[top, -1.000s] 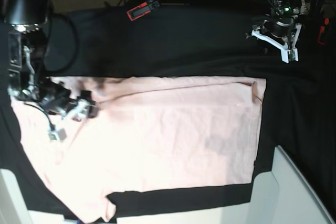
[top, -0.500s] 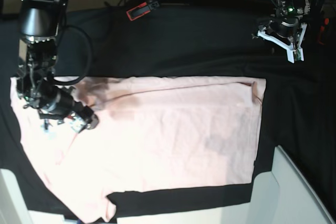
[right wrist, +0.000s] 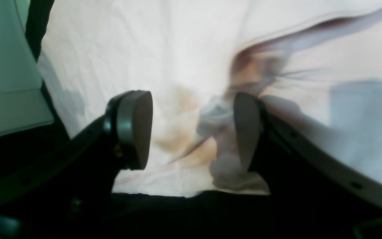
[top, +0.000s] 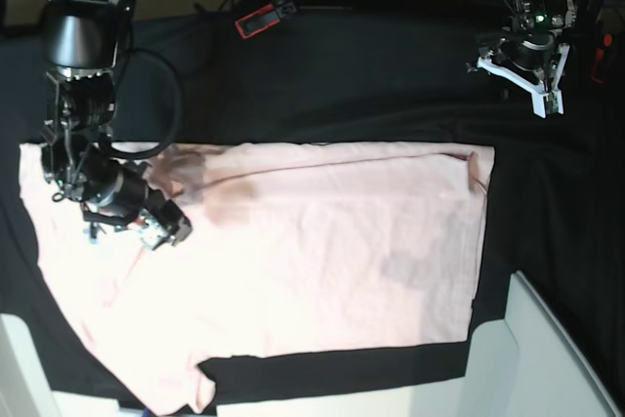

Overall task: Fold the T-shirt properly
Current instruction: 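Move the right gripper onto the sleeve area and grasp the fabric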

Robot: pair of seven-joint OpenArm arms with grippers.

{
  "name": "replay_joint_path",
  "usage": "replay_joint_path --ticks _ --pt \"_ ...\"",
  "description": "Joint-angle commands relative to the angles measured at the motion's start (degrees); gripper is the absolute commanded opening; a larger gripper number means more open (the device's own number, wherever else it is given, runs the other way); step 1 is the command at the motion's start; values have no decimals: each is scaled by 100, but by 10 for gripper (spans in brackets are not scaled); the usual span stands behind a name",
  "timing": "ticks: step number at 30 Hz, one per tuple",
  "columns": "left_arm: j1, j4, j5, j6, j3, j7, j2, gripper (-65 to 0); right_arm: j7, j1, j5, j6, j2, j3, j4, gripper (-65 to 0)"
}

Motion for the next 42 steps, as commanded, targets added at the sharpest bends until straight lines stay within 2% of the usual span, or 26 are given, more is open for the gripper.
replay_joint_path --ticks 1,7,20,24,31,33,38,42 --pt "-1 83 -9 3 -32 -109 -47 -339 97 107 50 19 62 20 -78 -284" --pt "7 83 -1 3 -32 -109 -47 -339 334 133 41 19 71 12 -342 -286" --pt "7 83 8 3 -32 -109 -47 -339 325 309 41 19 80 3 -456 -295" --pt "7 83 -1 3 -32 -109 -47 -339 334 485 41 19 80 -85 -843 -396" --pt "7 83 -1 3 -32 -109 -47 -339 483 547 41 19 71 -349 -966 -421" --pt "7 74 -1 3 -32 -109 -47 -339 492 547 41 19 71 -349 -966 -467" --pt "7 74 -1 3 -32 -109 -47 -339 466 564 50 19 62 -349 -966 -650" --pt "-1 74 -1 3 -32 -109 -47 -339 466 608 50 19 62 -349 -966 -647"
